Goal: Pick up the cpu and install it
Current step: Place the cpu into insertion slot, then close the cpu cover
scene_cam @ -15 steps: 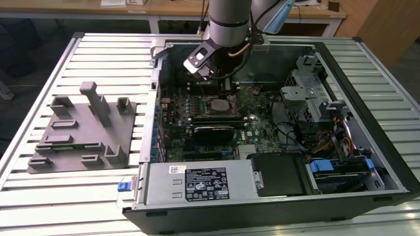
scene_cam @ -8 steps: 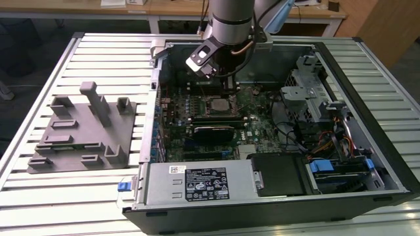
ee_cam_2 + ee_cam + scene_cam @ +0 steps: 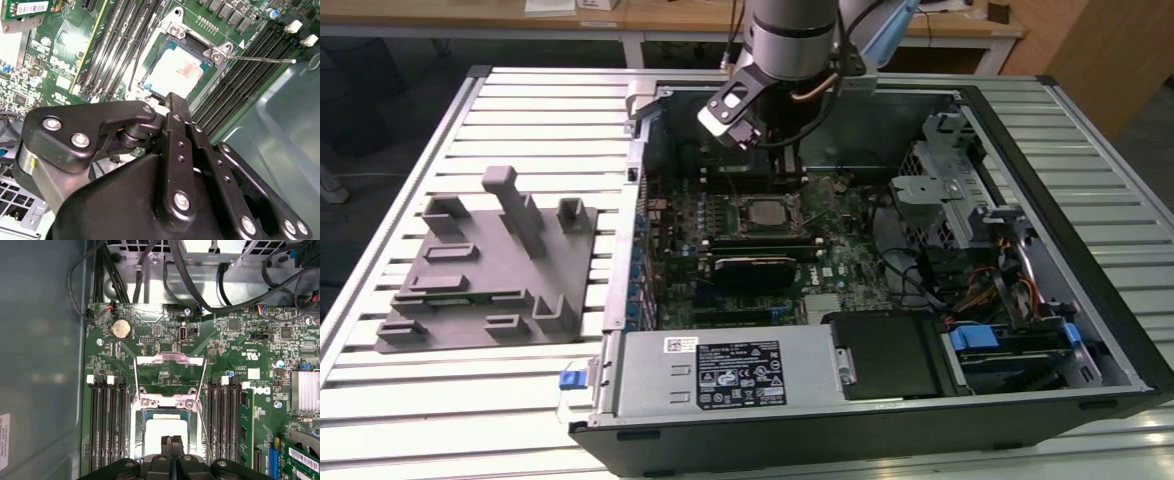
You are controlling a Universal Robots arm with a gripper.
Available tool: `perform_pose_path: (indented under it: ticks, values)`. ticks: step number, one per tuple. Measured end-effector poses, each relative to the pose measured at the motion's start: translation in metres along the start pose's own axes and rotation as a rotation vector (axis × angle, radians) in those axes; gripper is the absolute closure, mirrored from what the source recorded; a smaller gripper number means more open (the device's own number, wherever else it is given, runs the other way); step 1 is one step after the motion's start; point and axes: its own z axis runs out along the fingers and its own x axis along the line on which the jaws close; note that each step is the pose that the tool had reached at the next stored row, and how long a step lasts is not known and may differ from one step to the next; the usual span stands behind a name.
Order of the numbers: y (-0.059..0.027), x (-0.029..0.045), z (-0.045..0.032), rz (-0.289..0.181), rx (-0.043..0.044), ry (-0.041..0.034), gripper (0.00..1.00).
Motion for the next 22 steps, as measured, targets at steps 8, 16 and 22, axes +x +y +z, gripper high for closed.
perform_pose_path:
  ticks: [8,16,22]
  values:
    - [0.0002,0.0000,-0.0047,0.000,0.0000,0.0000,0.89]
    - [0.0003,0.0000,-0.0070,0.000,-0.0001,0.0001,0.89]
    - [0.0088,0.0000,-0.0071,0.000,0.0047,0.0001,0.89]
